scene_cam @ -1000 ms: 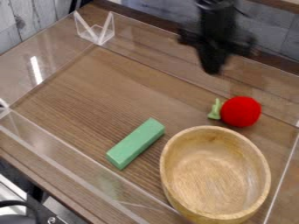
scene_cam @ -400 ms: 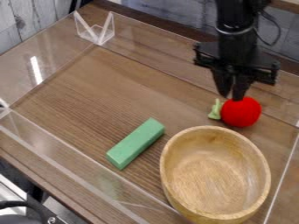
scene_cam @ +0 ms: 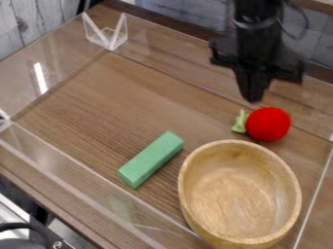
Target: Move the red fruit to the left
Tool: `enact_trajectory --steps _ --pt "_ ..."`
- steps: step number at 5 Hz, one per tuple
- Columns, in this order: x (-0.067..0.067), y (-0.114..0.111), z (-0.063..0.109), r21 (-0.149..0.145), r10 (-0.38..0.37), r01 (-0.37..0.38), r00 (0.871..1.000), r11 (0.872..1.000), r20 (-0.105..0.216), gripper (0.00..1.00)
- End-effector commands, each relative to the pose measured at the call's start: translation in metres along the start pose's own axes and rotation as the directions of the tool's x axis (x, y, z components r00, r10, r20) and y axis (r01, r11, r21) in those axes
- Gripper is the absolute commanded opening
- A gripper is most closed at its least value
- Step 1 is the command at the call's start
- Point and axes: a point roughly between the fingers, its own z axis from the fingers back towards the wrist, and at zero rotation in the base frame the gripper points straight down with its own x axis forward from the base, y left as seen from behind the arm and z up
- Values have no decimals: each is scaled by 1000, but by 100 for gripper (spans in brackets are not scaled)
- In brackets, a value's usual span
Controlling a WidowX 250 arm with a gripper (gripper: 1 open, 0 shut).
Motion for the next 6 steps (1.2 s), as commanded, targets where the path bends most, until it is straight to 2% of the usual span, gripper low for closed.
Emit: enact_trajectory --steps 1,2,4,6 --pt "1 12 28 -18 -9 10 999 1000 54 0" --pt "-9 5 22 -22 -44 44 998 999 36 100" --pt "-13 -1 -25 13 6 -6 1000 1000 14 100" --pt "-10 -16 -46 11 -50 50 999 999 -9 100"
